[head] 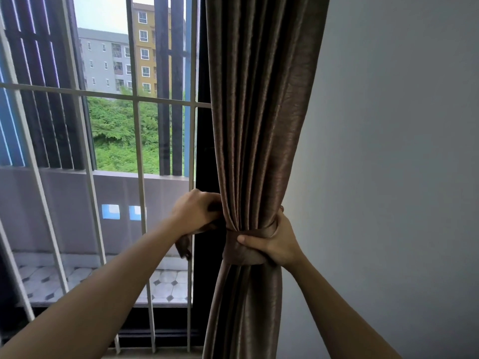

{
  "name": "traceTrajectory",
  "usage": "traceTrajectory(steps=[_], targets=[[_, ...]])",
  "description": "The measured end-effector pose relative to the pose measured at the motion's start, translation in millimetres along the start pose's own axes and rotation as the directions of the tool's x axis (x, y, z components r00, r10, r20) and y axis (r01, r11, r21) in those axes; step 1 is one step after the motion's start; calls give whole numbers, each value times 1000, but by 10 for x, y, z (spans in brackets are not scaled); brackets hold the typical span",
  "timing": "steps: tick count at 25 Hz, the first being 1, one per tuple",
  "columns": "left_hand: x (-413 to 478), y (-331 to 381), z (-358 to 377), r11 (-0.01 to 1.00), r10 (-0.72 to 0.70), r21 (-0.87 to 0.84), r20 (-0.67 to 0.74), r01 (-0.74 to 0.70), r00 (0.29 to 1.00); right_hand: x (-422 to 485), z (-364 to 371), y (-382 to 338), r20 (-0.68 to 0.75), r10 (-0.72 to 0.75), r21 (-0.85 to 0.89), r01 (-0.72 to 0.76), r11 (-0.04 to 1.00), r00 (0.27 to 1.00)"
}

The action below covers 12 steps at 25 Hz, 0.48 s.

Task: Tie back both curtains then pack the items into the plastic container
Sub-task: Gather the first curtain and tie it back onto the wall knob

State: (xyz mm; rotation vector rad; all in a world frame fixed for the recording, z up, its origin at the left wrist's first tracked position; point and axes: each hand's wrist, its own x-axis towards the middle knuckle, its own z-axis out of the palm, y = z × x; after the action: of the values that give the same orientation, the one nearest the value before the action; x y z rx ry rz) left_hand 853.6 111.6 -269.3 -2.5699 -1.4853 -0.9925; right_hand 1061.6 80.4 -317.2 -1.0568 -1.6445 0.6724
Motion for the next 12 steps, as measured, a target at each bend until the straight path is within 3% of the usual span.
traceTrajectory(steps=[3,7,12], targets=[[-36,-227,-6,971,-110,217,19,103,994,-77,88,30,-81,-12,14,13,1000,997],[-213,-339,-202,995,-48,99,145,34,988,-175,36,62,142,23,34,-28,999,990],[-854,-165,-292,996,-55,73,41,51,998,-280,-44,-13,213,8,-32,-1,999,977]])
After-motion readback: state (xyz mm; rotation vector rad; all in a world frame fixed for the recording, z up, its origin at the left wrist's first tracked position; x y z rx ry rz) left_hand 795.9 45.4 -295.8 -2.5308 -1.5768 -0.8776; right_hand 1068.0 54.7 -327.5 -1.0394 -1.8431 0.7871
